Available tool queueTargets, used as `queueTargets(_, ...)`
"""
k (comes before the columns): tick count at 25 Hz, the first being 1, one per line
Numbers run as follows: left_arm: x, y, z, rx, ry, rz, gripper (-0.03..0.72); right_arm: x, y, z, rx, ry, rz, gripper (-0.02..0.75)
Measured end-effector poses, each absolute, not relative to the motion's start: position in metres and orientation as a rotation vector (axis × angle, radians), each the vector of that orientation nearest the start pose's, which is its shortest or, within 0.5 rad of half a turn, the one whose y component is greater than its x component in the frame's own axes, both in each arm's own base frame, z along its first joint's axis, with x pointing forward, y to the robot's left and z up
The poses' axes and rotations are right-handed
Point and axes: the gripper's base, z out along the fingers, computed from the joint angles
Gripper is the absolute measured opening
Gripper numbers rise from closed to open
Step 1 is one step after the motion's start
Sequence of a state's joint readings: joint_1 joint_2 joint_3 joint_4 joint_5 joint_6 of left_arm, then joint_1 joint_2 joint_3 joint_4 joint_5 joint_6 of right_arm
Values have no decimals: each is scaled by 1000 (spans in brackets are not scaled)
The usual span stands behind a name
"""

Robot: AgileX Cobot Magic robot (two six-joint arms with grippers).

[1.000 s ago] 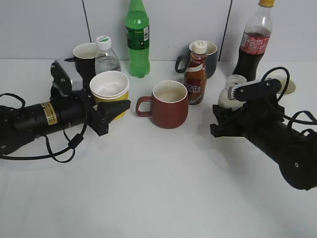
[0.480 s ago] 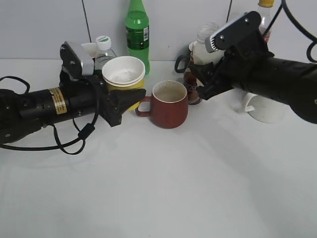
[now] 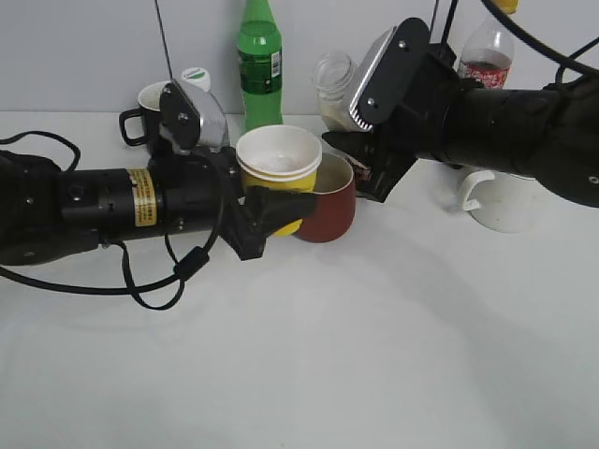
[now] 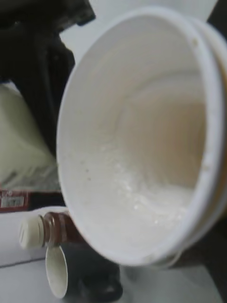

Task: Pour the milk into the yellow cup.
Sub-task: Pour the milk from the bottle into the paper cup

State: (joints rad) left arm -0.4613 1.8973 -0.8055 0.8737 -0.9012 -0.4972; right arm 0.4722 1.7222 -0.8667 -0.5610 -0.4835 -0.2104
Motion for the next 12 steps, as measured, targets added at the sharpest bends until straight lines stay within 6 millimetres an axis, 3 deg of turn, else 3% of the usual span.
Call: queueTargets(12, 280, -213, 151, 1055, 1650, -833, 415, 309, 184, 208, -1461, 1237, -159, 449)
